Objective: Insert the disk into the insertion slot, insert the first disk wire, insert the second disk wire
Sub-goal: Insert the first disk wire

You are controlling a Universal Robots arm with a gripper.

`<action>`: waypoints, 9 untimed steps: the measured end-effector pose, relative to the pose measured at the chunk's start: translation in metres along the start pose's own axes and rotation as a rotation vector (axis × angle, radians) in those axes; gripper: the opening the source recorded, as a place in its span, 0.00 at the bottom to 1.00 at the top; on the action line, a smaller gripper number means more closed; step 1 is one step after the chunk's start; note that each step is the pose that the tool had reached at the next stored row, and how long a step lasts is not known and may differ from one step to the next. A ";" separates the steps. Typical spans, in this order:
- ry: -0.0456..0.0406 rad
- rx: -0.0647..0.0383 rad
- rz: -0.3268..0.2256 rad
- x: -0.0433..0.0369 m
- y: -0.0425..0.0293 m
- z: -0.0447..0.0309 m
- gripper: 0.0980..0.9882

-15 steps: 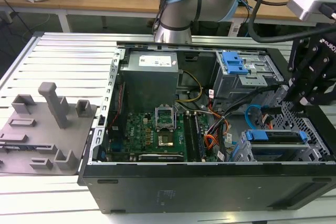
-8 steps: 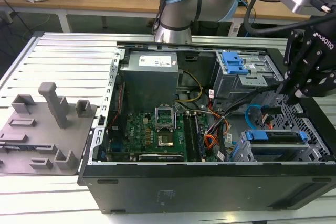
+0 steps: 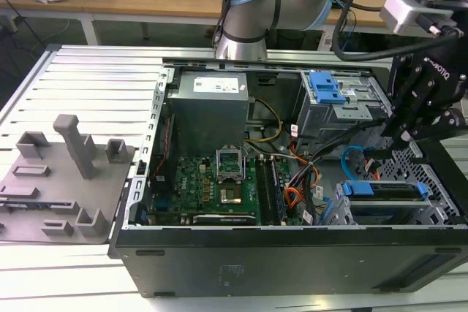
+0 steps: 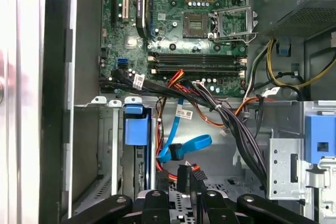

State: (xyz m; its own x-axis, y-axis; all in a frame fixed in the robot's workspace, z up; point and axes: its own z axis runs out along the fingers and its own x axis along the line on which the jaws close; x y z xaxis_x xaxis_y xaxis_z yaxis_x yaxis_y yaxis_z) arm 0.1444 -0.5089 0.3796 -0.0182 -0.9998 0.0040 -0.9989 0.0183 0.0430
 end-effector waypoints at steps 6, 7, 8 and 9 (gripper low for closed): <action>0.0001 0.000 0.000 -0.0097 -0.0016 0.0129 0.23; 0.0010 0.000 0.000 -0.0117 -0.0023 0.0157 0.23; 0.0068 0.000 0.000 -0.0123 -0.0024 0.0187 0.23; 0.0141 0.000 0.001 -0.0126 -0.0028 0.0213 0.23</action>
State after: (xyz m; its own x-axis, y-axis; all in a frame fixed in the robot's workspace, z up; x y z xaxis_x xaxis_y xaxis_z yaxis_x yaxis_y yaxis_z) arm 0.1465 -0.4965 0.3582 -0.0181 -0.9997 0.0181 -0.9989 0.0189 0.0427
